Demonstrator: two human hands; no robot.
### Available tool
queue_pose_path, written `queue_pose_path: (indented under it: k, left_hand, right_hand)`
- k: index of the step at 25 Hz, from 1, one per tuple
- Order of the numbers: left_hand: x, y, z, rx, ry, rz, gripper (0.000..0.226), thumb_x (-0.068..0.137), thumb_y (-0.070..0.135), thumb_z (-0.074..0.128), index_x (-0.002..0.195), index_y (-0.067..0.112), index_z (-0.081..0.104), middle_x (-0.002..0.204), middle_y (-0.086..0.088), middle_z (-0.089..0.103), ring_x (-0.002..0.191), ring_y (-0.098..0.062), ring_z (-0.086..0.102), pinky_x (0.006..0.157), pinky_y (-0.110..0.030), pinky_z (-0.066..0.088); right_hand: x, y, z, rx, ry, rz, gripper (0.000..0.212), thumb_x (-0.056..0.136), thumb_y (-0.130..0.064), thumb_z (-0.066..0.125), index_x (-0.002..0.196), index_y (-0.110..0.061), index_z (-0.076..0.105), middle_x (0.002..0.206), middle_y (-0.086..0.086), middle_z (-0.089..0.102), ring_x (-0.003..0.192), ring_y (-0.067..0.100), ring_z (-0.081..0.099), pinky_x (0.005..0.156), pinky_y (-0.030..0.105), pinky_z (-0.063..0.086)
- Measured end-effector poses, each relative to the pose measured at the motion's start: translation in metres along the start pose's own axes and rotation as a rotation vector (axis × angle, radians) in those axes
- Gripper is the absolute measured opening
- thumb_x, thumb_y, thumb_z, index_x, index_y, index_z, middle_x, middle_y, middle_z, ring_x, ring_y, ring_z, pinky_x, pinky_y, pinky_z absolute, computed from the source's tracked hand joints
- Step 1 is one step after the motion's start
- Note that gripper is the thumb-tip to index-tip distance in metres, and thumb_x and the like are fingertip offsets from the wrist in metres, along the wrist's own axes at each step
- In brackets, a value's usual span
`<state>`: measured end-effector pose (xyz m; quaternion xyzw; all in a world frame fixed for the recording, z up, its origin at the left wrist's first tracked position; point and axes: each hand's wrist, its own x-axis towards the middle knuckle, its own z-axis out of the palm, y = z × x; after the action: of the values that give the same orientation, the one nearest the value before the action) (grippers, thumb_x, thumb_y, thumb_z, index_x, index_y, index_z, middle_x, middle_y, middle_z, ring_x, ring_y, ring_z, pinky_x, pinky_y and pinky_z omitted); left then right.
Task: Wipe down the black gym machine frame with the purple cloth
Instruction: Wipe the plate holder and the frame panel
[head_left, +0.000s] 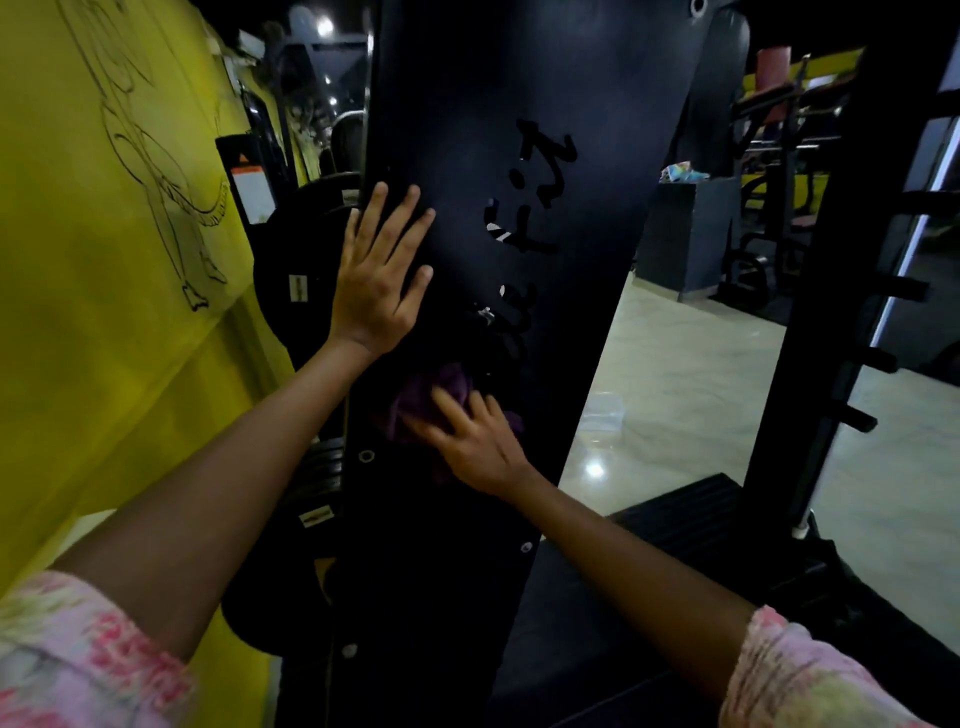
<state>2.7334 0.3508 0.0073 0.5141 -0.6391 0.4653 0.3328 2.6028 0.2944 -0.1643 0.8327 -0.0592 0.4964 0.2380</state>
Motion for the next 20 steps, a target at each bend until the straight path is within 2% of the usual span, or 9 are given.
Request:
queue_pose_path:
  k: [2, 6, 8, 10, 12, 14, 17, 18, 20]
  left_hand:
    - [-0.001, -0.001, 0.001, -0.030, 0.006, 0.006, 0.047, 0.095, 0.021, 0.048, 0.140, 0.007, 0.044, 0.150, -0.014, 0.037, 0.142, -0.034, 0.019, 0.116, -0.050, 0.012]
    - [-0.002, -0.003, 0.001, -0.078, 0.026, 0.018, 0.044, 0.095, 0.021, 0.048, 0.137, 0.006, 0.048, 0.147, -0.014, 0.040, 0.141, -0.032, 0.021, 0.115, -0.049, 0.011]
    - [-0.001, -0.004, 0.001, -0.107, 0.029, 0.010, 0.043, 0.095, 0.022, 0.048, 0.135, 0.006, 0.050, 0.147, -0.014, 0.041, 0.141, -0.032, 0.022, 0.116, -0.046, 0.009]
    - [-0.002, -0.003, 0.001, -0.146, 0.029, 0.004, 0.042, 0.096, 0.022, 0.047, 0.134, 0.005, 0.051, 0.147, -0.014, 0.041, 0.141, -0.032, 0.022, 0.117, -0.043, 0.007]
    - [-0.003, -0.004, 0.000, -0.206, 0.027, -0.004, 0.041, 0.097, 0.022, 0.044, 0.134, 0.005, 0.052, 0.147, -0.015, 0.041, 0.141, -0.031, 0.022, 0.117, -0.044, 0.007]
    - [-0.003, -0.005, -0.002, -0.278, 0.019, -0.025, 0.041, 0.097, 0.022, 0.042, 0.133, 0.004, 0.052, 0.146, -0.015, 0.042, 0.141, -0.029, 0.022, 0.116, -0.047, 0.008]
    - [-0.002, -0.008, -0.005, -0.374, 0.013, -0.053, 0.040, 0.098, 0.022, 0.039, 0.131, 0.003, 0.052, 0.144, -0.015, 0.043, 0.140, -0.026, 0.022, 0.117, -0.042, 0.006]
    - [-0.002, -0.009, -0.005, -0.390, 0.008, -0.053, 0.041, 0.099, 0.022, 0.038, 0.131, 0.003, 0.053, 0.144, -0.015, 0.044, 0.140, -0.026, 0.022, 0.117, -0.039, 0.005]
    - [-0.004, -0.008, -0.004, -0.405, -0.004, -0.052, 0.041, 0.099, 0.023, 0.037, 0.131, 0.003, 0.053, 0.144, -0.014, 0.044, 0.140, -0.025, 0.023, 0.117, -0.037, 0.004]
  right_hand:
    - [-0.018, 0.009, 0.002, -0.082, -0.020, -0.066, 0.048, 0.082, -0.025, 0.044, 0.129, -0.033, 0.047, 0.131, 0.010, 0.038, 0.088, 0.034, 0.044, 0.069, 0.041, 0.053]
    - [0.003, 0.037, -0.012, -0.058, 0.203, 0.691, 0.044, 0.086, -0.027, 0.044, 0.129, -0.027, 0.044, 0.131, 0.017, 0.040, 0.091, 0.051, 0.057, 0.076, 0.056, 0.052]
    - [0.036, 0.034, -0.017, -0.038, 0.309, 0.938, 0.044, 0.087, -0.029, 0.046, 0.131, -0.022, 0.048, 0.129, 0.025, 0.048, 0.096, 0.052, 0.054, 0.080, 0.057, 0.050]
    - [0.059, 0.006, -0.011, -0.017, 0.346, 0.917, 0.045, 0.087, -0.028, 0.047, 0.131, -0.022, 0.047, 0.129, 0.026, 0.049, 0.098, 0.052, 0.054, 0.083, 0.056, 0.049]
    - [0.061, -0.035, 0.000, 0.011, 0.259, 0.714, 0.042, 0.091, -0.030, 0.046, 0.132, -0.025, 0.043, 0.134, 0.019, 0.040, 0.096, 0.048, 0.054, 0.085, 0.050, 0.048]
    - [0.044, -0.057, 0.006, 0.031, 0.151, 0.517, 0.040, 0.094, -0.028, 0.047, 0.133, -0.027, 0.041, 0.135, 0.014, 0.035, 0.090, 0.043, 0.054, 0.079, 0.044, 0.049]
    - [0.019, -0.034, 0.000, -0.140, 0.043, 0.250, 0.055, 0.081, -0.021, 0.057, 0.132, -0.031, 0.040, 0.134, 0.011, 0.035, 0.084, 0.038, 0.052, 0.068, 0.042, 0.051]
    - [0.018, -0.023, -0.005, -0.175, 0.017, 0.286, 0.055, 0.080, -0.023, 0.054, 0.132, -0.031, 0.039, 0.134, 0.011, 0.035, 0.086, 0.039, 0.051, 0.068, 0.043, 0.051]
    - [0.027, -0.011, -0.014, -0.113, 0.068, 0.599, 0.052, 0.083, -0.027, 0.046, 0.134, -0.027, 0.042, 0.135, 0.016, 0.038, 0.091, 0.047, 0.054, 0.074, 0.050, 0.051]
